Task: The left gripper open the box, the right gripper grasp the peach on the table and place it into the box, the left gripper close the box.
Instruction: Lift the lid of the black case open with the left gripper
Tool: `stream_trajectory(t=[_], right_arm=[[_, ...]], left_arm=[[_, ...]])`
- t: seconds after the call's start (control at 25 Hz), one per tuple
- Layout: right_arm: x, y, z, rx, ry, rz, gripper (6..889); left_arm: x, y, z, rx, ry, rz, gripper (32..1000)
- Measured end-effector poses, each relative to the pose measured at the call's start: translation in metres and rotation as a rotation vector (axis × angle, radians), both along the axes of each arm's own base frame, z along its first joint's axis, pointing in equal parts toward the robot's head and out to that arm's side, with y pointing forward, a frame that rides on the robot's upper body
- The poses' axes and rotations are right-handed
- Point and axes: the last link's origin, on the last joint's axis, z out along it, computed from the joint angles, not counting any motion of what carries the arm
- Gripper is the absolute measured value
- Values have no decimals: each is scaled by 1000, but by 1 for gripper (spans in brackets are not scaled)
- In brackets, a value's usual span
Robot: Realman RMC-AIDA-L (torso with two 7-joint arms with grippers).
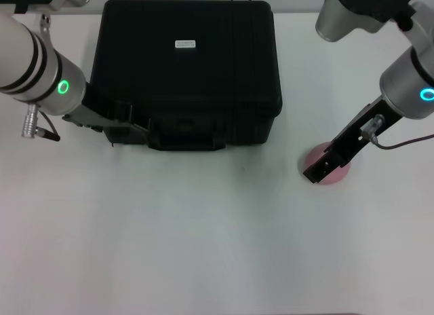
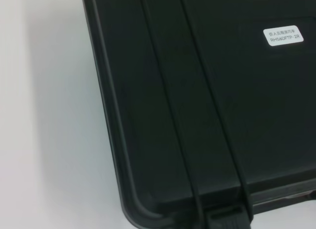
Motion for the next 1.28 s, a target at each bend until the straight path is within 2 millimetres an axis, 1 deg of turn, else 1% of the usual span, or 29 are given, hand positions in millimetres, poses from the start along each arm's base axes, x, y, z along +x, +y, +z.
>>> stream_trajectory(t=[0.56,0.76,1.0,1.12,1.28], right_arm=[[1,1,-2,-8,-4,-7,845],[1,1,-2,-9,-4,-6,844],[1,1,-2,-9,-4,-6,845],[1,1,-2,-9,-4,-6,845],[1,1,-2,-9,-5,-6,845]], left_arm=[[3,-1,1,-12,0,-3,752],[4,-2,1,-23,6,1,628],[4,-2,1,-28,8,3,387],[4,-3,1,-33,10,5,370],[5,-3,1,-37,13,5,370]])
